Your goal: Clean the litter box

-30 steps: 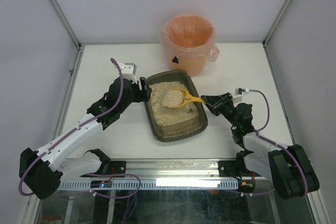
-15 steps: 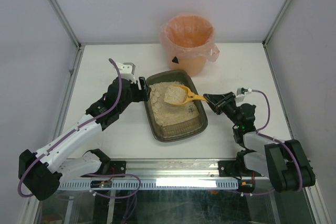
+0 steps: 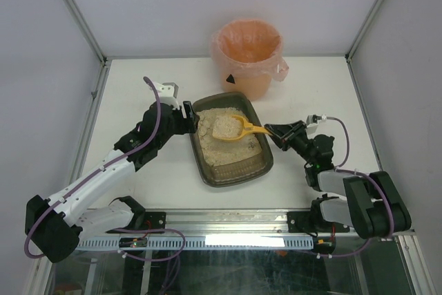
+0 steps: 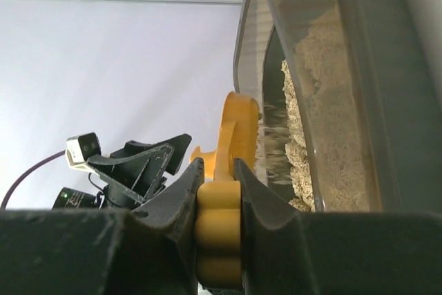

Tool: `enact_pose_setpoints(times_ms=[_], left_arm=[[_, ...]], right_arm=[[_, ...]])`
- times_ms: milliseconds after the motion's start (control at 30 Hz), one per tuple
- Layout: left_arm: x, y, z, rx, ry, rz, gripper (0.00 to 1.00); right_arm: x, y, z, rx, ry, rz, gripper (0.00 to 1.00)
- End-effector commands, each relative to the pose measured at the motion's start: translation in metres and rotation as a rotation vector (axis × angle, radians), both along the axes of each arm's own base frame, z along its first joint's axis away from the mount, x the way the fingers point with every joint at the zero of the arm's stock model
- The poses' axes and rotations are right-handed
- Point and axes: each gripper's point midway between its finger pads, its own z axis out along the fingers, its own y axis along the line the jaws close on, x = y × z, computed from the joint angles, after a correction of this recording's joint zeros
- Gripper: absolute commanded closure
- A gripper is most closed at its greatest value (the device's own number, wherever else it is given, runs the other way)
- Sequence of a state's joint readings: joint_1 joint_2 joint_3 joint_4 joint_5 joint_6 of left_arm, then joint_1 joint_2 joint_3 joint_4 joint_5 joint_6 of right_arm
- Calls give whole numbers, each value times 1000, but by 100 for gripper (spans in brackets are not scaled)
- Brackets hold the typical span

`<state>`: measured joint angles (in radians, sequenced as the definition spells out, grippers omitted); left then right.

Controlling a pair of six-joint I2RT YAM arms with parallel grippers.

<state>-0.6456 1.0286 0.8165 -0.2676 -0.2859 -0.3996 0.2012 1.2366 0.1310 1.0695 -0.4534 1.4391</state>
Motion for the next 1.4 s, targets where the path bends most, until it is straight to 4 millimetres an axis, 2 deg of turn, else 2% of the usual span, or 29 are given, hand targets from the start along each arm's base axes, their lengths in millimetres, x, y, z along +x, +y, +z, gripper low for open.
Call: enact_pose_setpoints(times_ms=[0, 100, 133, 200, 233, 300, 333, 367, 433, 467, 567, 667, 700, 767, 800, 900, 1000, 1033, 1133, 1233, 1267, 1333, 1367], left_arm=[[8, -4, 21, -49, -45, 2, 32], [7, -4, 18, -53, -42, 5, 32], [8, -4, 17, -50, -39, 5, 32], [9, -6, 17, -49, -35, -3, 32], [9, -7, 17, -49, -34, -5, 32], [9, -6, 15, -54, -30, 0, 32], [9, -6, 13, -51, -27, 0, 32], [10, -7, 13, -49, -26, -1, 32], [10, -8, 15, -45, -26, -10, 32], [9, -8, 16, -46, -26, -8, 32], [9, -4, 16, -50, -33, 8, 32], [10, -5, 18, -45, -34, 3, 32], [9, -6, 19, -48, -34, -1, 32], [9, -5, 18, -53, -34, 5, 32], [10, -5, 18, -53, -34, 8, 32], [10, -7, 19, -48, -33, 2, 32], [10, -5, 17, -51, -31, 9, 32], [10, -5, 16, -49, -30, 10, 32], [12, -8, 18, -44, -27, 2, 32], [11, -5, 15, -48, -28, 12, 32], [12, -5, 15, -46, -27, 13, 32], [12, -6, 15, -39, -24, 9, 32], [11, -5, 15, -41, -25, 12, 32]], right_arm=[[6, -10, 34, 64, -114, -30, 100], [0, 11, 45, 52, -164, 60, 100], [0, 9, 45, 57, -166, 50, 100], [6, -11, 35, 67, -122, -28, 100], [5, -9, 35, 69, -119, -20, 100], [-1, 12, 47, 56, -166, 63, 100], [-2, 16, 49, 52, -177, 79, 100], [1, 10, 48, 55, -176, 55, 100], [7, -11, 35, 65, -118, -30, 100], [7, -12, 35, 65, -118, -31, 100], [-1, 12, 48, 58, -179, 66, 100], [6, -10, 36, 73, -129, -19, 100], [7, -9, 37, 74, -130, -18, 100], [1, 11, 46, 62, -173, 63, 100], [1, 10, 47, 60, -179, 63, 100], [9, -13, 36, 74, -127, -27, 100], [2, 11, 47, 56, -176, 68, 100], [1, 10, 46, 55, -177, 69, 100], [8, -14, 33, 72, -122, -25, 100], [1, 11, 46, 56, -186, 81, 100], [1, 9, 46, 55, -194, 79, 100], [9, -14, 36, 51, -155, -8, 100], [8, -12, 35, 42, -153, 1, 100]])
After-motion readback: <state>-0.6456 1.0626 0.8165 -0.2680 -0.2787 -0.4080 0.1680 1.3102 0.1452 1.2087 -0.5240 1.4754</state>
